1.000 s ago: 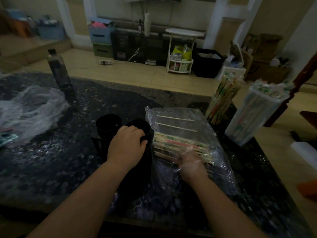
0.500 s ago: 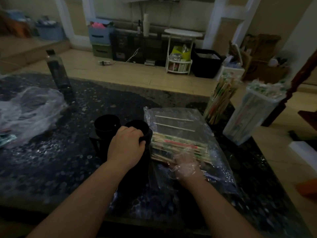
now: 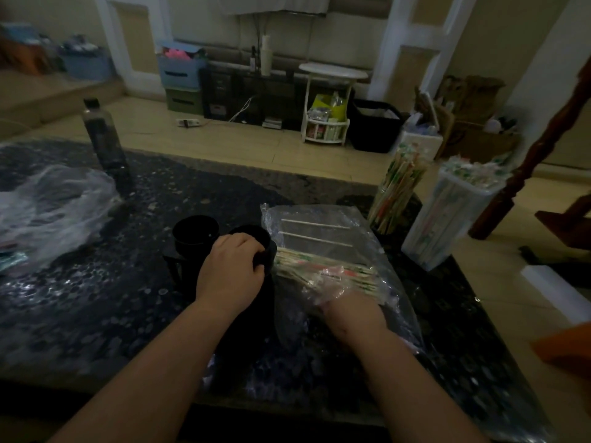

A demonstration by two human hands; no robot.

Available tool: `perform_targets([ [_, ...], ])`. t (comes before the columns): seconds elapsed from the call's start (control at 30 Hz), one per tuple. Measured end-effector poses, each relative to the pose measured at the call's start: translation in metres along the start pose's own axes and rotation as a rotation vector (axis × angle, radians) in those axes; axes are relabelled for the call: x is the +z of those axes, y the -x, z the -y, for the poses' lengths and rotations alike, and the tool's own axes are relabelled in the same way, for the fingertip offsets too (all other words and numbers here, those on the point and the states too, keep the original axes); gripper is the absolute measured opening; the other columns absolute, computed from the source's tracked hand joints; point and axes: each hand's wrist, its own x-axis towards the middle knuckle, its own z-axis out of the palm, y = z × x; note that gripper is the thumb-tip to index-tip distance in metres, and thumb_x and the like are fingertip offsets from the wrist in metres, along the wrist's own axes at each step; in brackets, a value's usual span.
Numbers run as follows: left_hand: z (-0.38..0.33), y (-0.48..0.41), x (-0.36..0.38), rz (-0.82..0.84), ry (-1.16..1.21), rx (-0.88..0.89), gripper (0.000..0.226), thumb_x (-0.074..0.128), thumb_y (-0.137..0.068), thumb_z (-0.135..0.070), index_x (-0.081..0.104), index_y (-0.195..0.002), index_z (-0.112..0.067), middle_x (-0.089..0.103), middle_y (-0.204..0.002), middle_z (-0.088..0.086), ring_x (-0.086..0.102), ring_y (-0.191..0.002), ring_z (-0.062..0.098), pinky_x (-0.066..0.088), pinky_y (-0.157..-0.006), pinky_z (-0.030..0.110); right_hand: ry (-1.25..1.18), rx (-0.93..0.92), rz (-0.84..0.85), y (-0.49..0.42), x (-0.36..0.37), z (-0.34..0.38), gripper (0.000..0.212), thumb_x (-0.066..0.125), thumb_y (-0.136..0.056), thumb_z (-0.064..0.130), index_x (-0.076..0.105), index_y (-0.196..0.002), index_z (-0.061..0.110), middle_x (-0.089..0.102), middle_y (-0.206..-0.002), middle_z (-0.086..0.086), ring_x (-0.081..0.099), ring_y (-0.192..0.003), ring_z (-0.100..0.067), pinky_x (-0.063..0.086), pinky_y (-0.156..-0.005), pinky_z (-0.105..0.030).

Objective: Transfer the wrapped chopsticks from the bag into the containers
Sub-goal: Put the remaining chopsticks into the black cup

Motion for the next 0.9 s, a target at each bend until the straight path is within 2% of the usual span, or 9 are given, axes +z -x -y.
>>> perform_targets([
  [0.17, 0.002, 0.005, -0.007, 0.002, -0.033, -0.073, 0.031, 0.069, -0.086, -0.027, 0.068, -0.116, -0.020, 0.054, -0.132, 0.000, 0.041, -0.127, 0.023, 0.036, -0.107, 0.037, -0.023, -0.089, 0.119, 0.020, -0.019, 0.003, 0.035, 0.051, -0.095, 0.042, 0.062, -0.120, 0.022, 0.062, -0.121, -0.009, 0.059, -0.108, -0.028, 0.046, -0.089, -0.034],
  [0.3, 0.005, 0.008, -0.012, 0.010, -0.037, -0.102, 0.028, 0.067, -0.088, -0.026, 0.068, -0.115, -0.021, 0.051, -0.136, 0.000, 0.039, -0.130, 0.024, 0.036, -0.107, 0.038, 0.013, -0.136, 0.025, 0.032, -0.046, 0.008, 0.025, 0.050, -0.091, 0.041, 0.066, -0.101, 0.025, 0.066, -0.100, -0.003, 0.061, -0.092, -0.024, 0.046, -0.077, -0.033],
  [0.43, 0.008, 0.008, -0.012, 0.007, -0.050, -0.067, 0.025, 0.069, -0.085, -0.023, 0.071, -0.110, -0.021, 0.057, -0.128, 0.002, 0.045, -0.123, 0.025, 0.036, -0.103, 0.037, 0.035, -0.202, -0.177, 0.044, -0.068, 0.018, 0.025, 0.048, -0.091, 0.043, 0.063, -0.105, 0.029, 0.066, -0.099, -0.001, 0.062, -0.092, -0.024, 0.044, -0.071, -0.033],
  [0.5, 0.011, 0.006, -0.010, -0.004, -0.042, -0.051, 0.022, 0.071, -0.082, -0.017, 0.074, -0.104, -0.020, 0.061, -0.121, 0.005, 0.050, -0.117, 0.027, 0.038, -0.100, 0.038, 0.030, -0.248, -0.255, 0.046, -0.076, 0.022, 0.017, 0.047, -0.091, 0.044, 0.056, -0.091, 0.030, 0.064, -0.091, 0.002, 0.062, -0.088, -0.023, 0.041, -0.067, -0.033],
  [0.6, 0.013, 0.005, -0.007, -0.062, 0.021, -0.016, 0.019, 0.075, -0.073, -0.005, 0.077, -0.090, -0.014, 0.067, -0.104, 0.011, 0.059, -0.101, 0.034, 0.044, -0.088, 0.041, 0.063, -0.295, -0.351, 0.044, -0.088, 0.026, 0.024, 0.045, -0.094, 0.051, 0.044, -0.082, 0.030, 0.059, -0.084, 0.004, 0.060, -0.085, -0.023, 0.032, -0.064, -0.032],
  [0.67, 0.011, 0.006, -0.006, -0.117, 0.042, 0.012, 0.018, 0.078, -0.069, -0.001, 0.076, -0.084, -0.010, 0.069, -0.093, 0.012, 0.063, -0.089, 0.037, 0.047, -0.079, 0.041, 0.088, -0.325, -0.435, 0.040, -0.094, 0.027, 0.027, 0.046, -0.095, 0.053, 0.046, -0.082, 0.030, 0.051, -0.077, 0.007, 0.058, -0.079, -0.021, 0.031, -0.060, -0.031],
  [0.73, 0.011, 0.006, -0.005, -0.154, 0.039, 0.031, 0.023, 0.081, -0.065, 0.000, 0.075, -0.087, -0.006, 0.069, -0.090, 0.014, 0.063, -0.084, 0.039, 0.050, -0.076, 0.042, 0.073, -0.385, -0.630, 0.034, -0.094, 0.026, 0.024, 0.051, -0.092, 0.048, 0.053, -0.079, 0.028, 0.050, -0.069, 0.009, 0.056, -0.066, -0.019, 0.031, -0.056, -0.029],
  [0.8, 0.013, 0.004, -0.005, -0.134, 0.006, 0.018, 0.034, 0.082, -0.066, -0.009, 0.072, -0.099, -0.008, 0.067, -0.098, 0.012, 0.061, -0.090, 0.038, 0.049, -0.080, 0.043, -0.047, -0.444, -0.891, 0.030, -0.091, 0.025, 0.025, 0.051, -0.089, 0.040, 0.055, -0.072, 0.022, 0.052, -0.063, 0.004, 0.048, -0.053, -0.018, 0.030, -0.051, -0.026],
  [0.9, 0.019, 0.002, -0.009, -0.114, -0.058, -0.055, 0.054, 0.080, -0.071, -0.029, 0.064, -0.120, -0.015, 0.064, -0.116, 0.009, 0.056, -0.109, 0.035, 0.045, -0.088, 0.045, -0.135, -0.463, -1.094, 0.019, -0.087, 0.025, 0.027, 0.049, -0.090, 0.034, 0.056, -0.072, 0.014, 0.053, -0.067, -0.003, 0.043, -0.057, -0.018, 0.031, -0.053, -0.028],
])
